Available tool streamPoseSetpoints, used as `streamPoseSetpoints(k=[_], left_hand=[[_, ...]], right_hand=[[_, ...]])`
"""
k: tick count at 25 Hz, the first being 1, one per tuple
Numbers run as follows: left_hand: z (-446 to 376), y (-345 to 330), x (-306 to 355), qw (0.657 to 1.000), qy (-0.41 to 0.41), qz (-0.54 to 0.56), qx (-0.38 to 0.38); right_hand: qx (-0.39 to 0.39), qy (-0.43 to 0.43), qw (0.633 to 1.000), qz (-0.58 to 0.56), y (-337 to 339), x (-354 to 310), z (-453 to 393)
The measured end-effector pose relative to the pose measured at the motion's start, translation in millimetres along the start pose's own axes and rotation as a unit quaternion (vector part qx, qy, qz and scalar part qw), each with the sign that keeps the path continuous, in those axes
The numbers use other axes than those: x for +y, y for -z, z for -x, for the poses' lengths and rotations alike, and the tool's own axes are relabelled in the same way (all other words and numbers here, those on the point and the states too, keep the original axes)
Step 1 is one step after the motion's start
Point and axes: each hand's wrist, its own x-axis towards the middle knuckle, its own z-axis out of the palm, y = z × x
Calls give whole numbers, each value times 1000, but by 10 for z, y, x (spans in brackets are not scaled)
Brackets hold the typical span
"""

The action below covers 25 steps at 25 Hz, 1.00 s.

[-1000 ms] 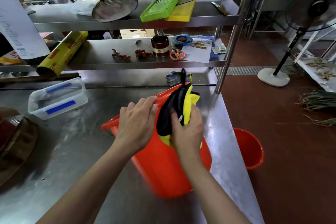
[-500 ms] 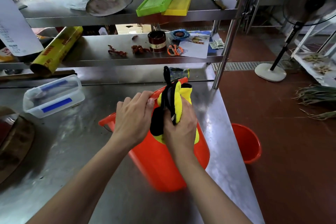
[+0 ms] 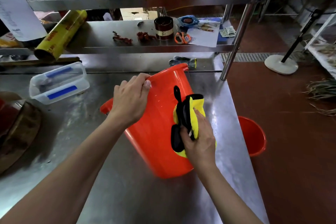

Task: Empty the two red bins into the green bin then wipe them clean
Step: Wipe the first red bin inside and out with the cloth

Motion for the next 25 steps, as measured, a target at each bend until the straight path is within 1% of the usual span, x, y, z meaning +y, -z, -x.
streamPoseSetpoints(k=[5, 9, 11, 13, 18, 20, 22, 25], left_hand=[[-34, -21, -2, 1000, 0, 8, -1], [-60, -38, 68, 1000, 7, 8, -10], [-53, -47, 78, 1000, 4, 3, -3], [-48, -40, 65, 1000, 4, 6, -1], [-46, -52, 103, 1000, -16, 5, -12], [-52, -44, 88, 1000, -9, 2, -8], [-58, -38, 73, 1000, 0, -6, -12], [-57, -47, 86, 1000, -7, -17, -8]], right_hand=[[-18, -43, 999, -5, 244, 273, 361], [-29, -58, 998, -3, 317, 362, 448], [-26, -68, 997, -10, 303, 359, 445], [-20, -50, 998, -19, 253, 284, 395], [-11, 46, 999, -10, -34, -38, -49], [-15, 77, 997, -7, -158, -161, -232], [-16, 95, 995, 4, -267, -280, -383], [-14, 96, 995, 9, -381, -467, -554]])
